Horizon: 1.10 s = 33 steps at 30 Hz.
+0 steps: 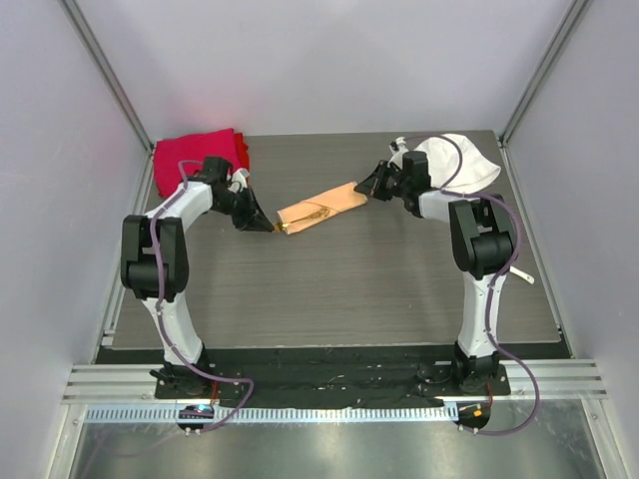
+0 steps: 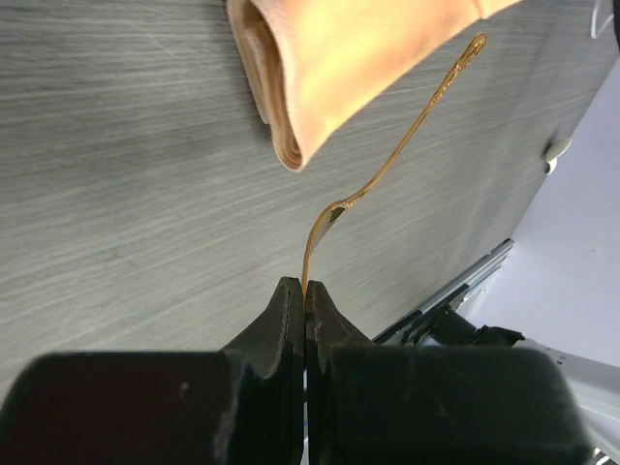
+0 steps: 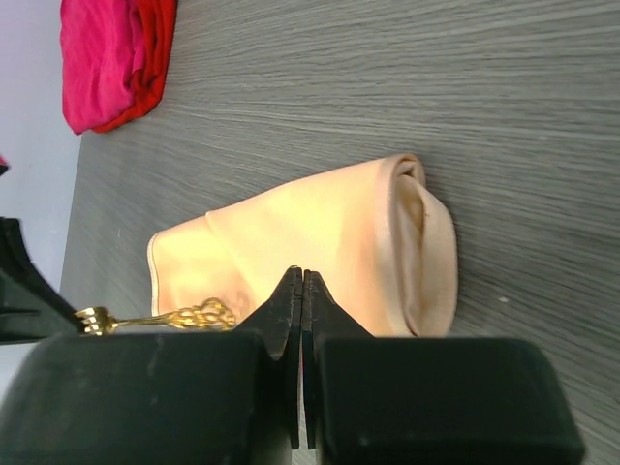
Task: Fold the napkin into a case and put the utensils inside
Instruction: Insert the fork into the folded napkin.
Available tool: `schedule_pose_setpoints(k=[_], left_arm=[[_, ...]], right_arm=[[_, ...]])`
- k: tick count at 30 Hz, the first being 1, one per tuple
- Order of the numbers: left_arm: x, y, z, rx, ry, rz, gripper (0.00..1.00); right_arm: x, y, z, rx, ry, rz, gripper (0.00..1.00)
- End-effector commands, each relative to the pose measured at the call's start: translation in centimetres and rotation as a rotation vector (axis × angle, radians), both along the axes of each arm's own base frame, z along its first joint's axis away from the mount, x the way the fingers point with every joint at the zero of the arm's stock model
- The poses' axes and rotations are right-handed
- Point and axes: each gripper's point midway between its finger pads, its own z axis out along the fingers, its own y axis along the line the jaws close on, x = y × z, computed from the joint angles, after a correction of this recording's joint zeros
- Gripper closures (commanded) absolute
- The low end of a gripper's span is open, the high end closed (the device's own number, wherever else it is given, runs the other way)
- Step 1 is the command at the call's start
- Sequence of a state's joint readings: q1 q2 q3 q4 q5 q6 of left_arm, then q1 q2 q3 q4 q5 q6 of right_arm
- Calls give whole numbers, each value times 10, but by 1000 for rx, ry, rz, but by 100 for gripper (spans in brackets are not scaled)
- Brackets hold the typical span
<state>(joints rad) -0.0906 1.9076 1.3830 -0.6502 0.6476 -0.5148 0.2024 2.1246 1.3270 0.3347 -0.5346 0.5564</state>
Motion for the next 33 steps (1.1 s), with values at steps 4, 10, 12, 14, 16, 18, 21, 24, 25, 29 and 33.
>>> schedule_pose_setpoints(k=[4, 10, 12, 14, 16, 18, 21, 24, 25, 29, 33], left_arm=[[17, 0, 4, -43, -13, 1, 100], [20, 4, -3, -66, 51, 47, 100], [20, 6, -3, -58, 72, 61, 100], [23, 8, -5, -51, 87, 80, 100], [26, 6, -4, -70, 100, 99, 100], [28, 4, -4, -81, 107, 106, 100], [29, 3, -6, -88, 124, 118, 100], [26, 1, -9, -103, 157, 127, 100], [25, 1, -10, -103, 164, 130, 100], [22, 5, -14, -75, 190, 158, 100], [25, 5, -15, -70, 207, 183, 100]], right_arm=[[7, 16, 12, 20, -57, 51, 99], [8, 18, 10, 15, -52, 56, 99], [8, 19, 9, 3, -57, 59, 99], [9, 19, 6, -12, -51, 62, 99], [8, 20, 3, -19, -45, 64, 99], [7, 21, 4, -25, -49, 66, 99], [7, 21, 4, -36, -52, 66, 99], [6, 20, 6, -46, -58, 68, 99], [6, 20, 6, -49, -56, 67, 99], [5, 19, 2, -75, -54, 61, 99], [5, 15, -2, -95, -43, 44, 99]])
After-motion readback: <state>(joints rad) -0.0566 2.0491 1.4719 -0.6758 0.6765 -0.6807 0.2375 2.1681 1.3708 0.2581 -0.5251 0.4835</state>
